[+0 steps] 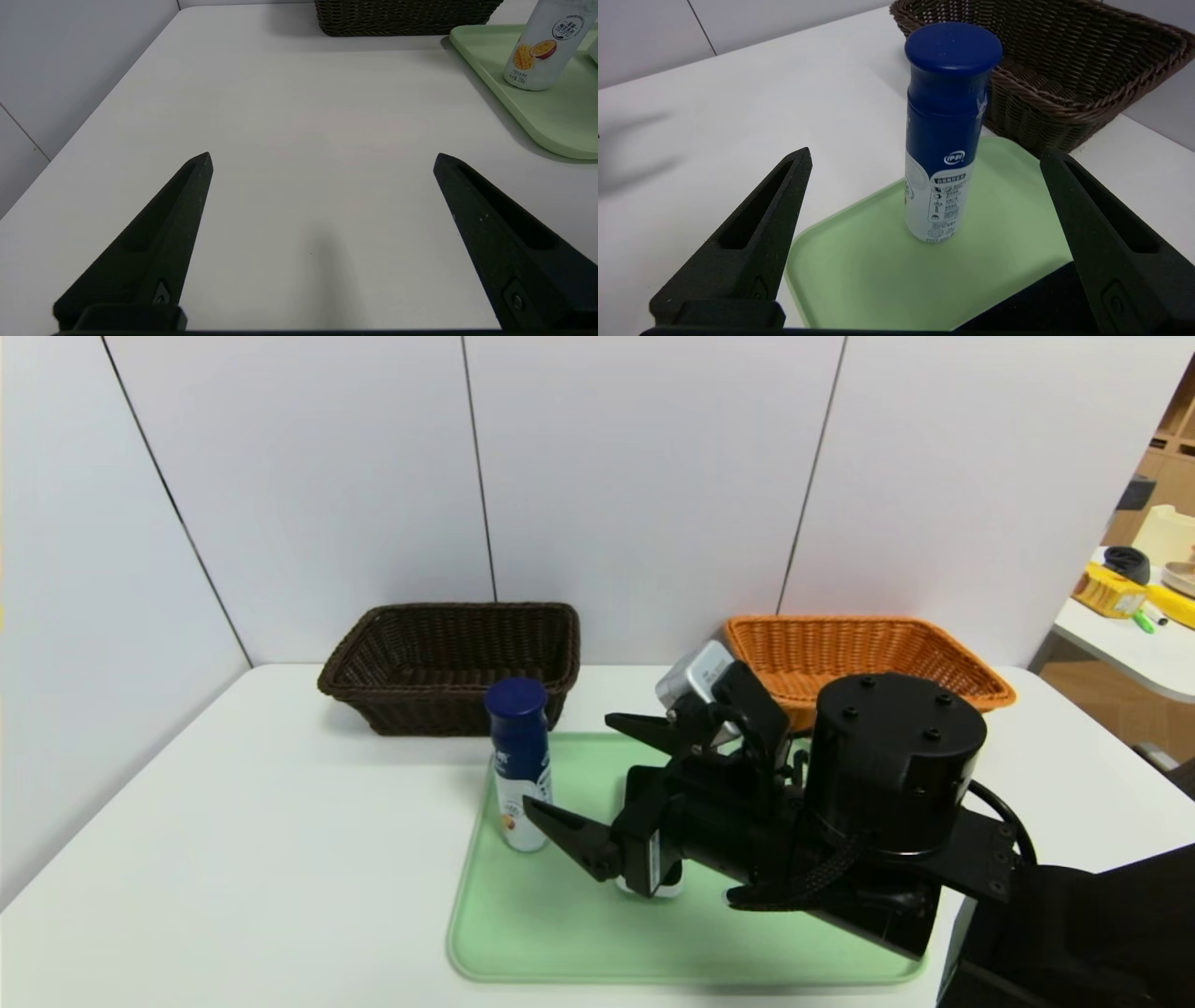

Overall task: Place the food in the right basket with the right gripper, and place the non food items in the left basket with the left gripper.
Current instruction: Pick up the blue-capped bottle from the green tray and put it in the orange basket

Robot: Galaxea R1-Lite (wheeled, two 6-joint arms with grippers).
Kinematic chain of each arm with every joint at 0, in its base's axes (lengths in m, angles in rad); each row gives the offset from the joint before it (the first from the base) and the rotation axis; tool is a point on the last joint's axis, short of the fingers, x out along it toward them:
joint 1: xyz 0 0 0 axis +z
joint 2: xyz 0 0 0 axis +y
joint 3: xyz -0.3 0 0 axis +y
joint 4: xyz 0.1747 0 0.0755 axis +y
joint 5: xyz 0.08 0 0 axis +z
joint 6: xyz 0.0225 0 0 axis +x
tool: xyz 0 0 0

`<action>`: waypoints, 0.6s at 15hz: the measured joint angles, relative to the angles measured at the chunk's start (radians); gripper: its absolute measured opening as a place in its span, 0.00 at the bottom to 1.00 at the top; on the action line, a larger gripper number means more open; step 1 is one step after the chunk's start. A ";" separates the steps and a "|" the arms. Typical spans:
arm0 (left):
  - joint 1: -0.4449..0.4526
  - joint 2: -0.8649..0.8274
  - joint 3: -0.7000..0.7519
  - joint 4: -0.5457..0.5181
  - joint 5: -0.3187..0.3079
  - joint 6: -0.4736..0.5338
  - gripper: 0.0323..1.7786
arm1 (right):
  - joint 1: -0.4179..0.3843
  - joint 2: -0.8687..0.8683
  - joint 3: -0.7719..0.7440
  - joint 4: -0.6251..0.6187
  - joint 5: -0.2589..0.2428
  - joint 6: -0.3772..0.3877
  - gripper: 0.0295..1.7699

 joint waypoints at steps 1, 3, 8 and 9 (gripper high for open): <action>0.000 0.000 0.000 0.000 0.000 0.000 0.95 | 0.005 0.019 0.000 -0.040 0.000 0.000 0.96; 0.000 0.000 0.000 0.000 0.000 0.000 0.95 | 0.016 0.051 -0.002 -0.102 0.000 0.000 0.96; 0.000 0.000 0.000 0.000 0.000 0.000 0.95 | 0.020 0.124 -0.030 -0.157 -0.004 -0.013 0.96; 0.000 0.000 0.000 0.000 0.000 0.000 0.95 | 0.017 0.136 -0.040 -0.158 -0.005 -0.013 0.96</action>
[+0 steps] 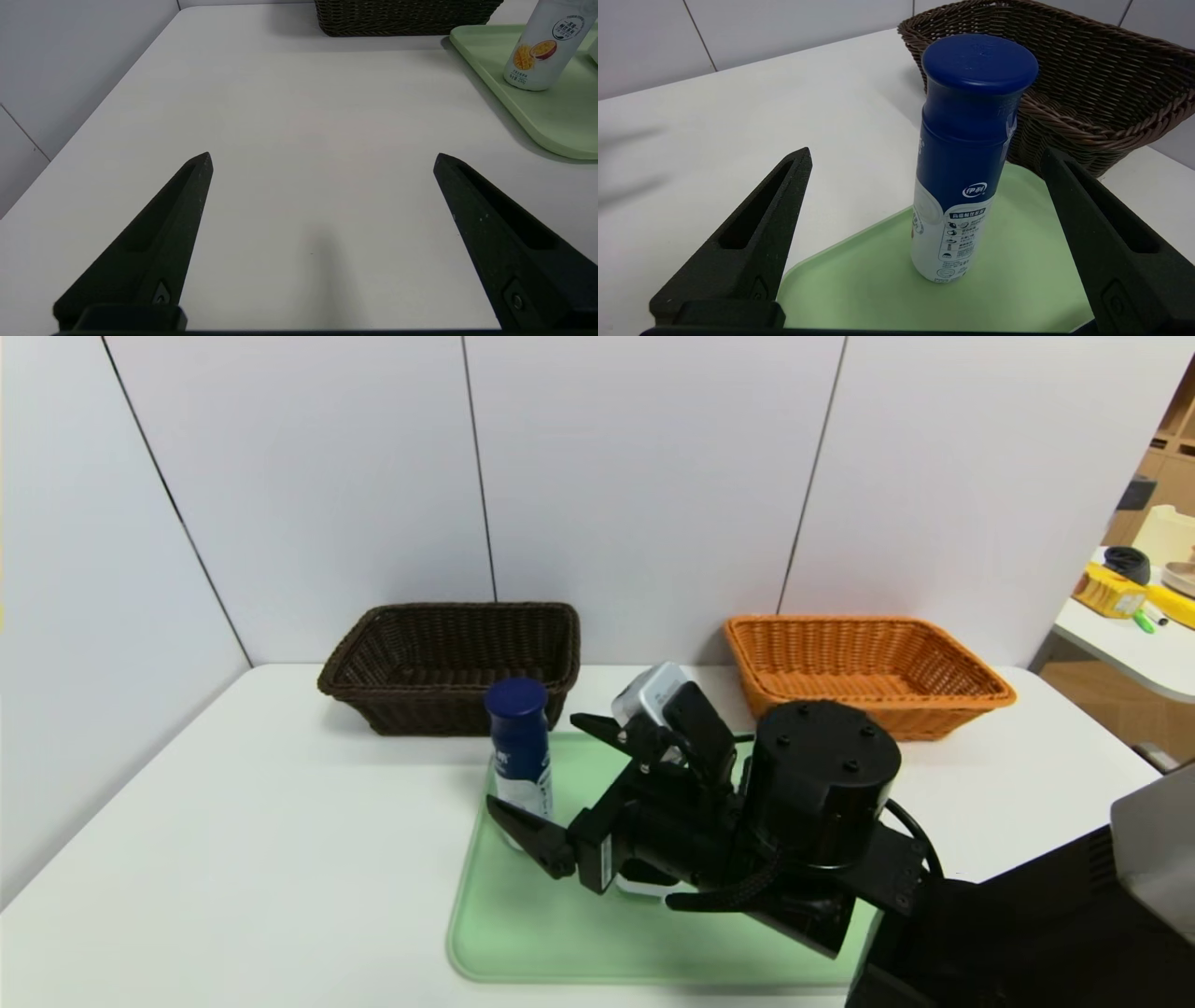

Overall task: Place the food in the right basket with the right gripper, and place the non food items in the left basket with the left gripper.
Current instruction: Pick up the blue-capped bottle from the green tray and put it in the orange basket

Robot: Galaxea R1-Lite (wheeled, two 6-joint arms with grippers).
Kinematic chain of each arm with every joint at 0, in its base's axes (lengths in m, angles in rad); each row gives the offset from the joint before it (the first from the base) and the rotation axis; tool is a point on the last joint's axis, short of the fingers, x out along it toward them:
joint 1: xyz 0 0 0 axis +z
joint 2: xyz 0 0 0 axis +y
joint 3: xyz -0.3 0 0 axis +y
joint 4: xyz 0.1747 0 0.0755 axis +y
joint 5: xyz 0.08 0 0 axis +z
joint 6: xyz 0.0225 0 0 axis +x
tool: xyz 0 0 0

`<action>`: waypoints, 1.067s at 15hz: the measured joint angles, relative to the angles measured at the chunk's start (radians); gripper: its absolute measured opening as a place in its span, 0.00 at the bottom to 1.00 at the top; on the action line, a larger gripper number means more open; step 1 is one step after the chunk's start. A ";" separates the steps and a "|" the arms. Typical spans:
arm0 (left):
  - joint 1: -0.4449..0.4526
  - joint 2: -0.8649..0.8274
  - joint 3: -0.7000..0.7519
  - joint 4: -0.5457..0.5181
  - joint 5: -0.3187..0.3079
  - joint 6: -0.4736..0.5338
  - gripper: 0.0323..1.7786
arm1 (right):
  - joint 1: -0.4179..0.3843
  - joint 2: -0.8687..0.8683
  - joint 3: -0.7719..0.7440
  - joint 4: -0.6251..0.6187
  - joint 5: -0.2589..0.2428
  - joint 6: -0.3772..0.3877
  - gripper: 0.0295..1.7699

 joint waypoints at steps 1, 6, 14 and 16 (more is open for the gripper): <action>0.000 0.000 0.000 0.000 0.000 0.000 0.95 | -0.002 0.013 -0.011 0.000 -0.002 0.000 0.96; 0.000 0.000 0.000 0.000 0.000 0.000 0.95 | -0.006 0.079 -0.078 -0.009 -0.017 0.001 0.96; 0.000 0.000 0.000 0.000 0.000 0.000 0.95 | -0.005 0.213 -0.219 -0.015 -0.075 0.004 0.96; 0.000 0.000 0.000 0.000 0.000 0.000 0.95 | -0.005 0.237 -0.246 -0.036 -0.074 0.003 0.96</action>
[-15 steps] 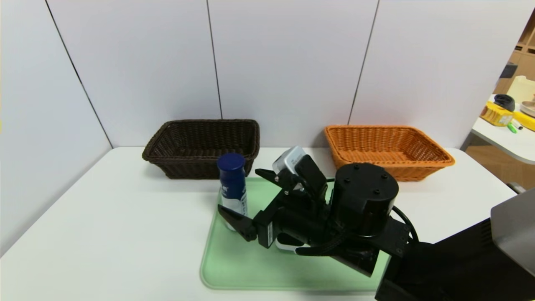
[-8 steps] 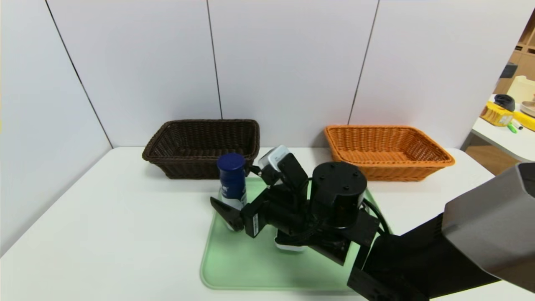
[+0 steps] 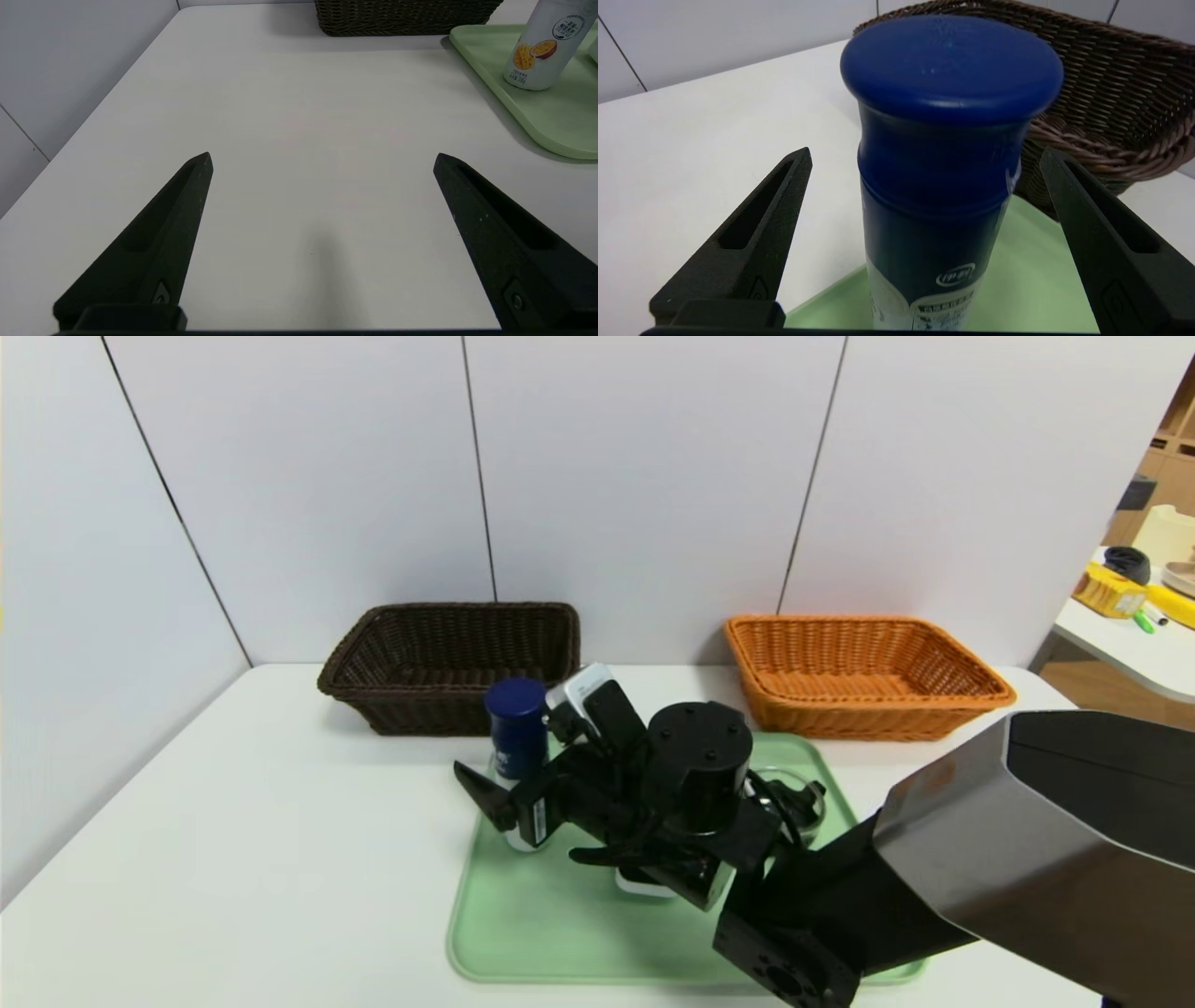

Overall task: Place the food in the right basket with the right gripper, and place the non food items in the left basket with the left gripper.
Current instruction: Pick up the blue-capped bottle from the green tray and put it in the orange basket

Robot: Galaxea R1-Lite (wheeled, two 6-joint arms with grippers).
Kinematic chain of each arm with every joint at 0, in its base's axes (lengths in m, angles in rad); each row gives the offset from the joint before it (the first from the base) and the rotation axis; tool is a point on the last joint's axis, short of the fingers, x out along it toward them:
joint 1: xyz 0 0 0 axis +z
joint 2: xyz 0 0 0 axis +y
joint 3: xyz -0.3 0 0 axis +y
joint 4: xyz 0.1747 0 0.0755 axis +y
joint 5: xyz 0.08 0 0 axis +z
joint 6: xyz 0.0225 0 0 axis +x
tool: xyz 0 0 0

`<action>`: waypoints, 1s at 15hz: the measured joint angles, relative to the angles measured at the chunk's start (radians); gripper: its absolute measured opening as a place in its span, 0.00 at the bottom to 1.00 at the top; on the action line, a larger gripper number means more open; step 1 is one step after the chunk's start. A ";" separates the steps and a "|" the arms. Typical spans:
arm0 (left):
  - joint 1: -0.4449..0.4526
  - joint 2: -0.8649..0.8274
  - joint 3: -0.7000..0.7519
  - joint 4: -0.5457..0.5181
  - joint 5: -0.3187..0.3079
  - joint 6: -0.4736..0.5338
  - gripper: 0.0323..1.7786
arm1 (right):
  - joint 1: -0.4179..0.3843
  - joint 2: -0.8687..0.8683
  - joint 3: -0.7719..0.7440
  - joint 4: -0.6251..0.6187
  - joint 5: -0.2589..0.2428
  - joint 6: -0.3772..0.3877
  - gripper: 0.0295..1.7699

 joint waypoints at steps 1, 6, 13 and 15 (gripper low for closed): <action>0.000 0.000 0.000 0.000 0.000 0.000 0.95 | 0.000 0.009 -0.011 -0.001 0.000 0.000 0.96; 0.000 0.000 0.000 0.000 0.000 0.000 0.95 | -0.005 0.030 -0.035 -0.005 0.000 -0.001 0.96; 0.000 0.000 0.000 0.000 0.000 0.000 0.95 | -0.008 0.024 -0.062 -0.006 0.000 -0.001 0.96; 0.000 0.000 0.000 0.000 0.000 0.000 0.95 | -0.009 0.022 -0.062 -0.013 0.000 0.000 0.96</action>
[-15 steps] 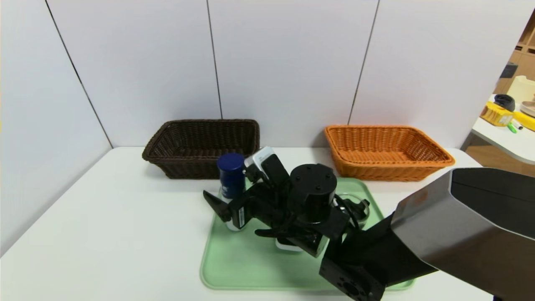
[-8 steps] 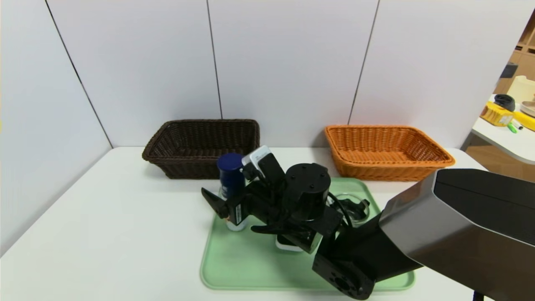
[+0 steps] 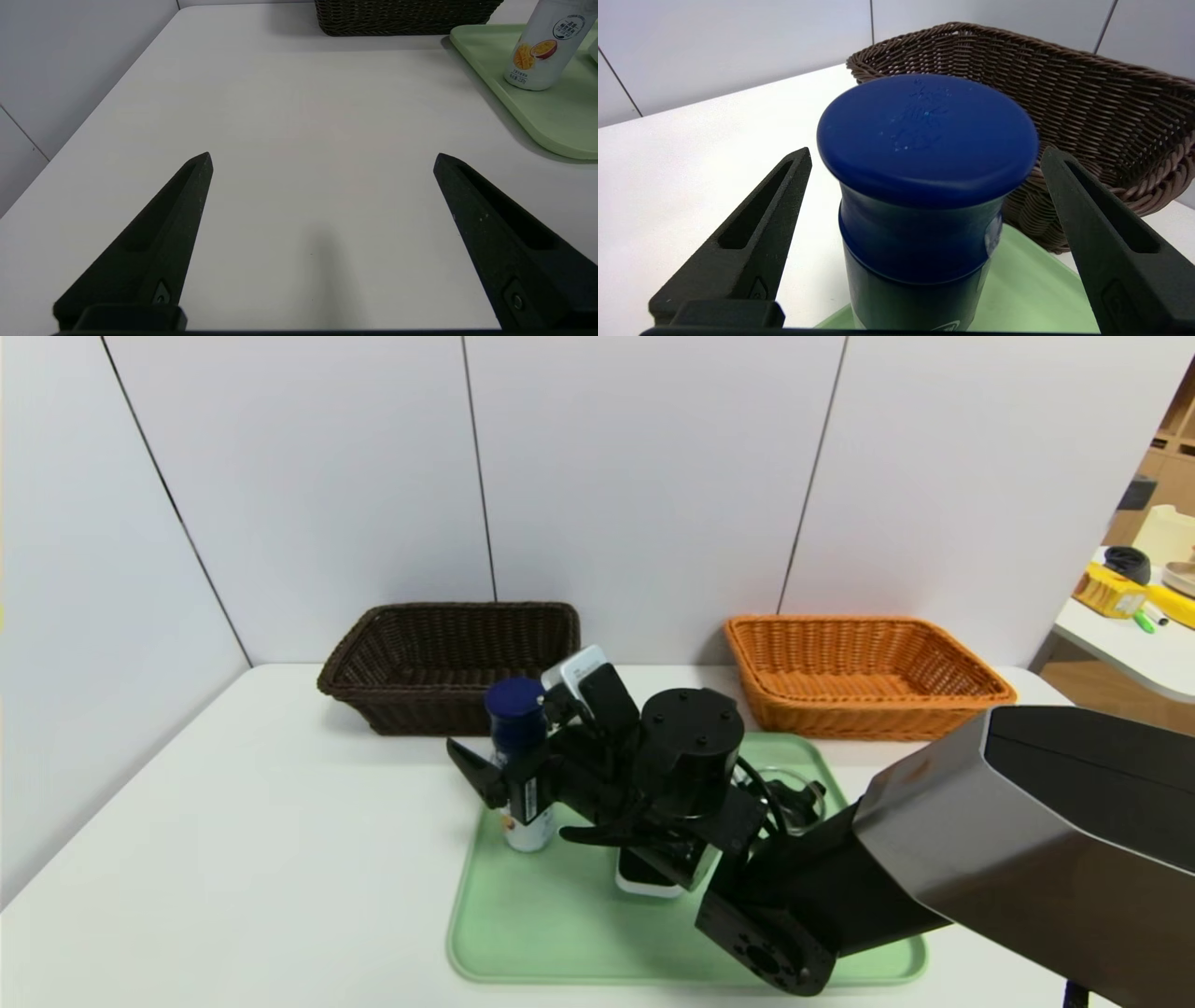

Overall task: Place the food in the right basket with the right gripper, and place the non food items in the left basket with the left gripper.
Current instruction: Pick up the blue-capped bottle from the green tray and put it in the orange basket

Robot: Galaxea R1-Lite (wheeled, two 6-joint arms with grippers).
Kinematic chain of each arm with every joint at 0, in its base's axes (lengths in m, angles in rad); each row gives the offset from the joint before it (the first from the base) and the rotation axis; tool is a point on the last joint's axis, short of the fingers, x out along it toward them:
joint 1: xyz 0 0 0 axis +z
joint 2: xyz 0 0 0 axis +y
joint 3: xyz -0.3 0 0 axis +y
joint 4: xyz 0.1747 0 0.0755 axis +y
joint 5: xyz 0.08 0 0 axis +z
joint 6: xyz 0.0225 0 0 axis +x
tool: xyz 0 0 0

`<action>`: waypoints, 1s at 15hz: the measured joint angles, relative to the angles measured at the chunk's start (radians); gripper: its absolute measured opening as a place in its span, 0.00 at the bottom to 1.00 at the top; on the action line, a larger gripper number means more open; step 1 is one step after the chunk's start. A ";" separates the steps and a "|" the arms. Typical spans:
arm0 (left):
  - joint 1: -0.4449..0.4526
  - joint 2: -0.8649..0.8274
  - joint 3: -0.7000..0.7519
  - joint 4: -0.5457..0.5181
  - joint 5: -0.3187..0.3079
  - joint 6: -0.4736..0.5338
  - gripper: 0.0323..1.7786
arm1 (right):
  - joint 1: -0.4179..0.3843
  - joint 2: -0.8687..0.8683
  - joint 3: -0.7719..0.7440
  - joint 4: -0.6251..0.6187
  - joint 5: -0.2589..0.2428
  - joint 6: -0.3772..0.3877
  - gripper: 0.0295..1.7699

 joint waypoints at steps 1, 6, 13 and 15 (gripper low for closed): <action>0.000 0.000 0.000 0.000 0.000 0.000 0.95 | -0.001 -0.001 0.001 -0.002 0.000 -0.001 0.87; 0.000 0.000 0.000 0.000 0.000 0.000 0.95 | -0.003 -0.003 0.004 -0.003 0.001 -0.002 0.48; 0.000 0.000 0.000 0.000 0.000 0.000 0.95 | -0.002 -0.012 0.005 0.012 0.000 -0.001 0.45; 0.000 0.000 0.000 0.000 0.000 0.000 0.95 | -0.002 -0.029 0.006 0.021 -0.002 0.000 0.45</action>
